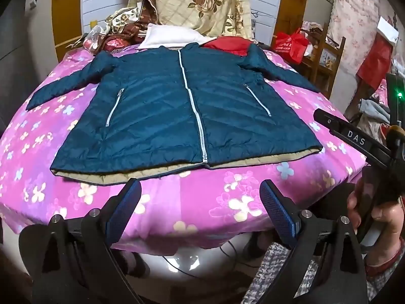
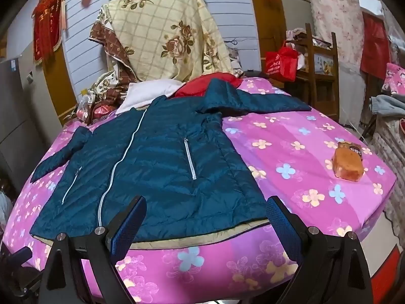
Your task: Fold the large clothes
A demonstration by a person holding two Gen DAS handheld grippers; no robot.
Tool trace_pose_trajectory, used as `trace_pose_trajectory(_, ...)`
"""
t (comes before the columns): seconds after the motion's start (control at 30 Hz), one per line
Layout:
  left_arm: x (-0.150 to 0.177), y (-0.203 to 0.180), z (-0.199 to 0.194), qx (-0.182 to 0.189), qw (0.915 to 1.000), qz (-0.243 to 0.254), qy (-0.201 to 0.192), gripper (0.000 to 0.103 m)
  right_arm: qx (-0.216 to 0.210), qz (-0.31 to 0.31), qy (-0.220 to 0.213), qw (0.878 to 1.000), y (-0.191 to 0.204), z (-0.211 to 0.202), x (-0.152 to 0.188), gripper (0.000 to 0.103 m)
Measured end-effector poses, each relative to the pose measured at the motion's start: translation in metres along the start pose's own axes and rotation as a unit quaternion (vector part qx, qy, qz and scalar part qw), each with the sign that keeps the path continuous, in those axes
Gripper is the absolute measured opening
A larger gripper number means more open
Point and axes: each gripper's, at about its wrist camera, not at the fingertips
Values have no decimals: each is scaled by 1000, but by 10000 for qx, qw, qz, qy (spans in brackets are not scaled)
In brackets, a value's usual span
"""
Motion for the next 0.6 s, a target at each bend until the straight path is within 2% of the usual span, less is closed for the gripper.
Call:
trace_pose_trajectory(0.27, -8, 21, 6, -264, 9987, -428, 82, 95, -35, 43, 71, 10000, -4, 7, 4, 94)
trace_pose_trajectory(0.4, -16, 61, 9, -640, 9946, -795, 177, 95, -34, -11, 185, 9998, -6, 13, 3, 94)
trace_pose_trajectory(0.5, -26, 99, 5, -930, 9888, -1164, 25, 95, 11, -95, 165, 9998, -12, 16, -5, 94)
trace_pose_trajectory(0.57, -30, 127, 8, -903, 9846, -1491, -106, 95, 88, -148, 168, 9997, -22, 22, -15, 94)
trace_pose_trajectory(0.6, -32, 137, 12, -974, 9828, -1570, 37, 95, 95, -149, 204, 9996, -28, 27, -19, 94)
Point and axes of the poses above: each gripper's, at about its wrist camera, not at the fingertips, and z roughly the way its jaws point, y to its left, x to its underside, and after that the axes turned 2 degrees about -x, right-handed
